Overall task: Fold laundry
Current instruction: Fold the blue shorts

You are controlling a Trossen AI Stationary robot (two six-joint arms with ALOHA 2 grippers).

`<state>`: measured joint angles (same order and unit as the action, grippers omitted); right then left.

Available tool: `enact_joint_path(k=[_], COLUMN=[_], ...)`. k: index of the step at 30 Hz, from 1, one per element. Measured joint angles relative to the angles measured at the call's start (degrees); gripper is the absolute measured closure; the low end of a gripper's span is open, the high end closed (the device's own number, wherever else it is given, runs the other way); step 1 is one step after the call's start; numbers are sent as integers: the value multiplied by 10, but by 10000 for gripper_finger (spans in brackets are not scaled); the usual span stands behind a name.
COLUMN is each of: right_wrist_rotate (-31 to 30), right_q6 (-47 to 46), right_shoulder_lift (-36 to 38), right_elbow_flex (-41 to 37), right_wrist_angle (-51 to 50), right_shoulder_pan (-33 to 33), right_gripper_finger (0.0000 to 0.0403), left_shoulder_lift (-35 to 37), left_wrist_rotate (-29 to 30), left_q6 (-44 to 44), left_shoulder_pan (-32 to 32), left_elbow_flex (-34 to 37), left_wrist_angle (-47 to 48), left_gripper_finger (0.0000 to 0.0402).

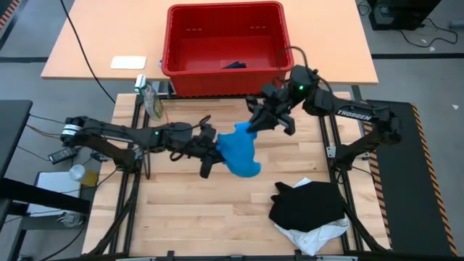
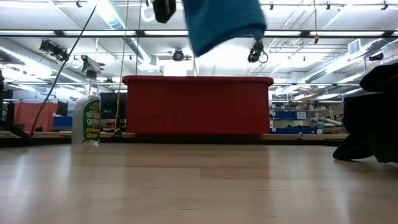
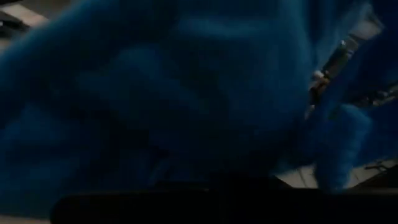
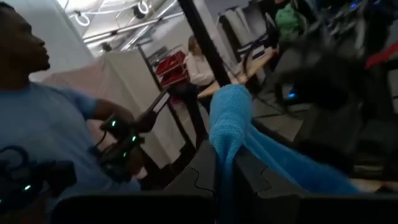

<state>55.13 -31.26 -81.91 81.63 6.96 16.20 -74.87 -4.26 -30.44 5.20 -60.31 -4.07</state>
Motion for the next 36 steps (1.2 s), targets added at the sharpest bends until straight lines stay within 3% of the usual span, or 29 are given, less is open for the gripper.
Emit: enact_joint_path(k=[6,10,14,20,22,26,29,32,36], right_wrist_rotate=[18,26,-25,-79,-126,-285,-360,-336,-300], right_q6=[2,67,160,290,350,498,532,520,510], right_shoulder_lift=[-15,-23,-42,-84,-97,-108,-103,-101,-107], right_elbow_flex=[0,0,-1,0,0,0,1,1,0], right_wrist_angle=[-39,-100,-172,-172,-176,-128,-111,-157,-300], right_shoulder_pan=[-17,-18,-4,36,44,54,55,53,27], right_gripper_finger=[373,372,372,372,372,372,372,372,372], left_shoulder_lift=[33,61,82,110,113,127,131,132,120], left_wrist_rotate=[-5,13,31,85,112,170,219,264,249], left_q6=[9,57,84,199,257,355,418,444,411], left_shoulder_pan=[3,1,-29,-88,-108,-148,-166,-157,-124], left_elbow_flex=[1,0,0,0,0,-4,-23,-29,-17], left_wrist_angle=[46,130,227,305,308,312,337,338,364], left_gripper_finger=[393,394,394,394,394,395,395,395,395])
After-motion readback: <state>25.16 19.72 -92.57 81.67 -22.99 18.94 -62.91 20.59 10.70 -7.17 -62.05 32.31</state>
